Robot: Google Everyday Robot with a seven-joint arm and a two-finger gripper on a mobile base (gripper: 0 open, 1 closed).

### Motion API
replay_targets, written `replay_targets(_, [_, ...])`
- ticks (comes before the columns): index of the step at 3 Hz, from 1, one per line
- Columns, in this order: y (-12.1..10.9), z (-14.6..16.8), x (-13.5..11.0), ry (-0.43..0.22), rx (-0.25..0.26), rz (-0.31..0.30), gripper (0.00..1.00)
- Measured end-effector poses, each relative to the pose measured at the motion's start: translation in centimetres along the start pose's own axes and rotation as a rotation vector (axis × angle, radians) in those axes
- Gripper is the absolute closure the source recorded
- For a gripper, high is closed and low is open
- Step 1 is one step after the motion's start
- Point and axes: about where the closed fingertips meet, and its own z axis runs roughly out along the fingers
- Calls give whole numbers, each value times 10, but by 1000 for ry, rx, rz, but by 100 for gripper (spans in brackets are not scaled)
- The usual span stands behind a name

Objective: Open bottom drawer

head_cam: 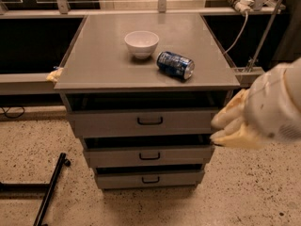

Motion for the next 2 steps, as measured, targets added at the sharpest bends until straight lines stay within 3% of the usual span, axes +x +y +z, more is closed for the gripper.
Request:
replay_targets(1, [52,42,-30,-114,2,-47,88])
replay_targets(2, [98,128,-50,-269,-104,-4,100])
